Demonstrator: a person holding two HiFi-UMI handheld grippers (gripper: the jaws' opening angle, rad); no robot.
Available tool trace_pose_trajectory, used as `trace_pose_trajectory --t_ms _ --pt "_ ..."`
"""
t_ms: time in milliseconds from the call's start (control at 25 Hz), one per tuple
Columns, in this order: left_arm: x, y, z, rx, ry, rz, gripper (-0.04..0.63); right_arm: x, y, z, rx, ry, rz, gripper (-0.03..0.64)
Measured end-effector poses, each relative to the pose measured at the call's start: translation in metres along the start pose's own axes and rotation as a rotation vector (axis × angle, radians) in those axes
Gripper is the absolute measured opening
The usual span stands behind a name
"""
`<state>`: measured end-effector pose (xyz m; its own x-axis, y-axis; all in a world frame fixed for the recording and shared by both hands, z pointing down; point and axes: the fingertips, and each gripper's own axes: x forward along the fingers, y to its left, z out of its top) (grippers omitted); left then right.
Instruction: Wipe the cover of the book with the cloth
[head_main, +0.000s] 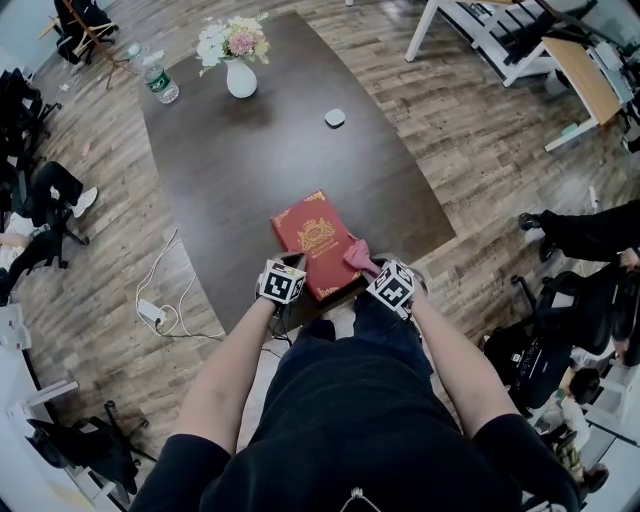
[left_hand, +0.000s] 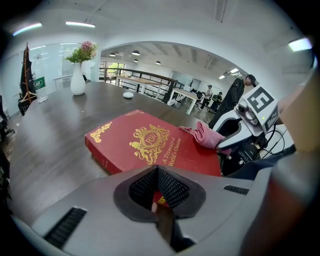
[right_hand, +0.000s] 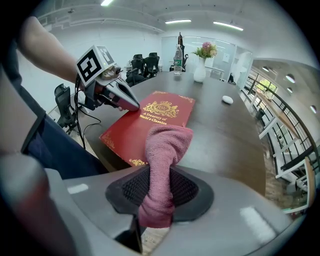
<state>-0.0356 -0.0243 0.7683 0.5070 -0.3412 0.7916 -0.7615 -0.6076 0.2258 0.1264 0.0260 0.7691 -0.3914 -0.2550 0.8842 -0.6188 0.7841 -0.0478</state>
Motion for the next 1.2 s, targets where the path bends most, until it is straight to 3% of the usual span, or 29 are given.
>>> trace_pose_trajectory --t_ms 560,720,840,1200 --pt "-0.006 -0.002 0.003 0.001 -0.047 0.005 -0.005 -0.016 -0.028 -0.025 0.108 0.048 -0.150 0.112" --pt "-0.018 -0.006 0.007 -0.014 -0.120 -0.001 -0.005 -0.032 -0.032 -0.011 0.164 -0.017 -0.208 0.109" --pt "-0.034 -0.011 0.015 0.023 -0.195 0.011 -0.005 -0.048 -0.033 0.008 0.182 -0.088 -0.226 0.109" --pt "-0.109 -0.022 0.038 0.001 -0.394 0.151 -0.005 -0.088 -0.025 0.086 0.140 -0.344 -0.103 0.107"
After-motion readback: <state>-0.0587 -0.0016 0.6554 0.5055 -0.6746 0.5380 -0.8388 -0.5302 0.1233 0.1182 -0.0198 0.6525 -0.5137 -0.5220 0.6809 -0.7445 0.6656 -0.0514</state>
